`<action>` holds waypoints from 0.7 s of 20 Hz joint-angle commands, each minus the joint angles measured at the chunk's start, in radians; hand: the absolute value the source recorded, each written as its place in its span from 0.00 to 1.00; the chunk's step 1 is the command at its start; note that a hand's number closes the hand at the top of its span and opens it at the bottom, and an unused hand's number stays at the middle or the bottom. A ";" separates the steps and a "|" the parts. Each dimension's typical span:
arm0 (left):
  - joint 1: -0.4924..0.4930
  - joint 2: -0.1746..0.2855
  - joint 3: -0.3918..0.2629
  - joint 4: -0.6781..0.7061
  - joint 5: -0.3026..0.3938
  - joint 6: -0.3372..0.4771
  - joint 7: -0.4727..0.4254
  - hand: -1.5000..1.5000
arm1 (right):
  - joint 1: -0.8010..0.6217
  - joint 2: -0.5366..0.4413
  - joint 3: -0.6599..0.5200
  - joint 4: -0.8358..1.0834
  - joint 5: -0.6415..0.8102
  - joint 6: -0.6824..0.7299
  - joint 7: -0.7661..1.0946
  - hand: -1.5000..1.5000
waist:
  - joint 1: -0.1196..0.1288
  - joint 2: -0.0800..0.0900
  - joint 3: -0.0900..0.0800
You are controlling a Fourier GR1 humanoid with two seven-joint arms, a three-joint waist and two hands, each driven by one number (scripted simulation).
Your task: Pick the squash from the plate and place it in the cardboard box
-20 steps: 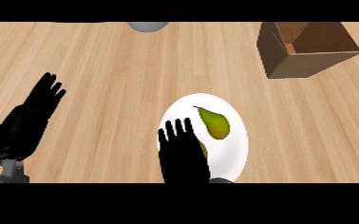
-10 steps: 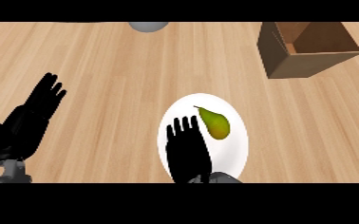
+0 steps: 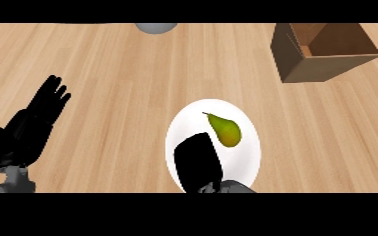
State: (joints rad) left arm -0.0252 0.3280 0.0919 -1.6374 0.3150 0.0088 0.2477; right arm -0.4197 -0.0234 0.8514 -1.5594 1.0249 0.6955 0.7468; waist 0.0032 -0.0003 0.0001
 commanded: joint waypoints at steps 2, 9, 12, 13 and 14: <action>0.001 -0.046 -0.017 -0.048 -0.062 0.041 0.022 0.50 | 0.017 0.016 0.001 -0.004 0.065 0.000 -0.049 1.00 | -0.001 -0.001 0.000; -0.031 -0.037 0.019 -0.001 -0.035 -0.007 0.028 0.50 | -0.057 0.022 -0.129 0.167 0.038 -0.143 -0.071 1.00 | 0.007 0.004 0.000; -0.013 -0.024 0.036 0.009 -0.014 -0.035 -0.001 0.50 | -0.100 0.023 -0.448 0.197 0.003 -0.215 0.053 1.00 | 0.000 0.024 0.001; -0.011 -0.024 0.033 -0.006 -0.018 -0.032 -0.003 0.50 | -0.106 0.023 -0.517 0.222 -0.012 -0.249 0.088 1.00 | 0.006 0.033 0.003; 0.000 -0.030 0.035 -0.014 -0.015 -0.032 -0.014 0.50 | -0.113 0.023 -0.587 0.222 -0.024 -0.282 0.139 1.00 | 0.005 0.033 0.004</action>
State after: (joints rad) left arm -0.0291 0.3046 0.1249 -1.6415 0.2987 -0.0264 0.2447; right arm -0.4915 -0.0042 0.5037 -1.3950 1.0427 0.5088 0.7702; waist 0.0087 0.0183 0.0017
